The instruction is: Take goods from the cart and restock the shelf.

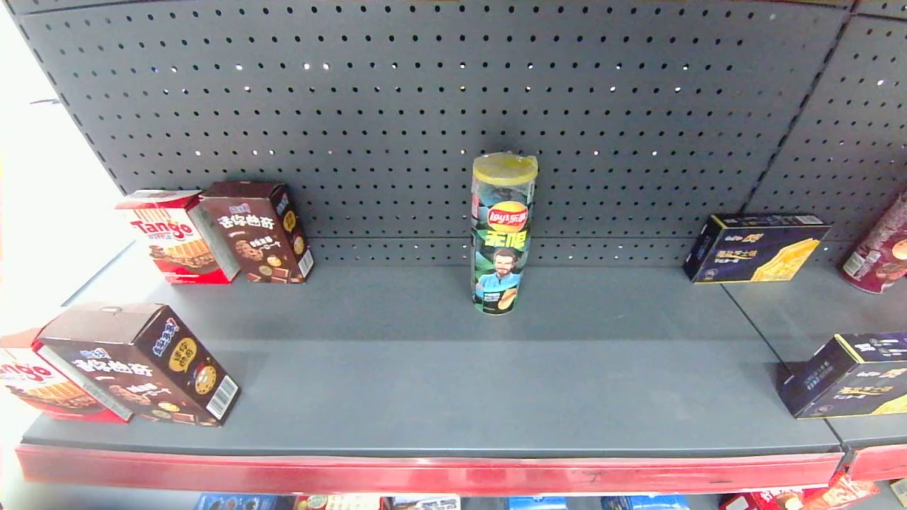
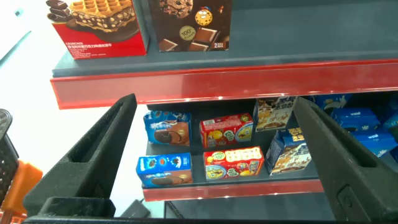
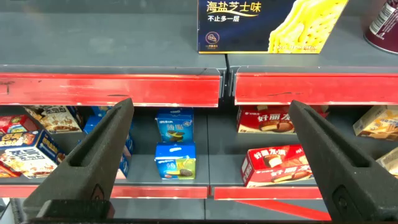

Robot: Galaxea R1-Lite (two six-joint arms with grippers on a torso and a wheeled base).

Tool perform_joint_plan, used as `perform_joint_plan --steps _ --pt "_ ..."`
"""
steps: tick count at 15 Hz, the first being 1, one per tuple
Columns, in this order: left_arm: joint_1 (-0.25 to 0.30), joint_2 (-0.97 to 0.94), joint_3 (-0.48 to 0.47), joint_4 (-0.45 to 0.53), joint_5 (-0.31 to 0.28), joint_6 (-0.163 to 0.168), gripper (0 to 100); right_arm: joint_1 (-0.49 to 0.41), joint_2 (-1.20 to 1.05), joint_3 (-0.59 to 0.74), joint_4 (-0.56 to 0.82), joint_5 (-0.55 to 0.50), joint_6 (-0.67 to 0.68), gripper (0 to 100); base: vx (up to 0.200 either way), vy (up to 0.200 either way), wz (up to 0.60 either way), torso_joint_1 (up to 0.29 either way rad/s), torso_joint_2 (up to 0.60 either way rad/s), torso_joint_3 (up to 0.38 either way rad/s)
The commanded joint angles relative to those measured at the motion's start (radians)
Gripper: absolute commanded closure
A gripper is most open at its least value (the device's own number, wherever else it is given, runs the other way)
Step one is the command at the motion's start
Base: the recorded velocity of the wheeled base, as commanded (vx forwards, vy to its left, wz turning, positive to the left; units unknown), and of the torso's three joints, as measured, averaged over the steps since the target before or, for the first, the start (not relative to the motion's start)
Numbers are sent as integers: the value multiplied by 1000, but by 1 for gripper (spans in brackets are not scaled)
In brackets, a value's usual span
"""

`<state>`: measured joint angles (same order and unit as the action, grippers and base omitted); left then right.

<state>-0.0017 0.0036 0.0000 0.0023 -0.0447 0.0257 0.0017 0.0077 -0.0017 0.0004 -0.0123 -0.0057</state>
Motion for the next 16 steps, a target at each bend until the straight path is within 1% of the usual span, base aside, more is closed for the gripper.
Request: perform_joint_plan --steps 1,10,16 --pt "0 -1 0 -1 0 0 0 0 2 0 0 0 0 0 0 0 0 0 0 0" --pt "0 -1 0 1 0 0 0 0 2 0 0 -3 3 0 0 0 0 0 0 0" --pt "0 -1 0 1 -1 0 0 0 0 0 0 -5 1 0 0 0 600 1 2 4"
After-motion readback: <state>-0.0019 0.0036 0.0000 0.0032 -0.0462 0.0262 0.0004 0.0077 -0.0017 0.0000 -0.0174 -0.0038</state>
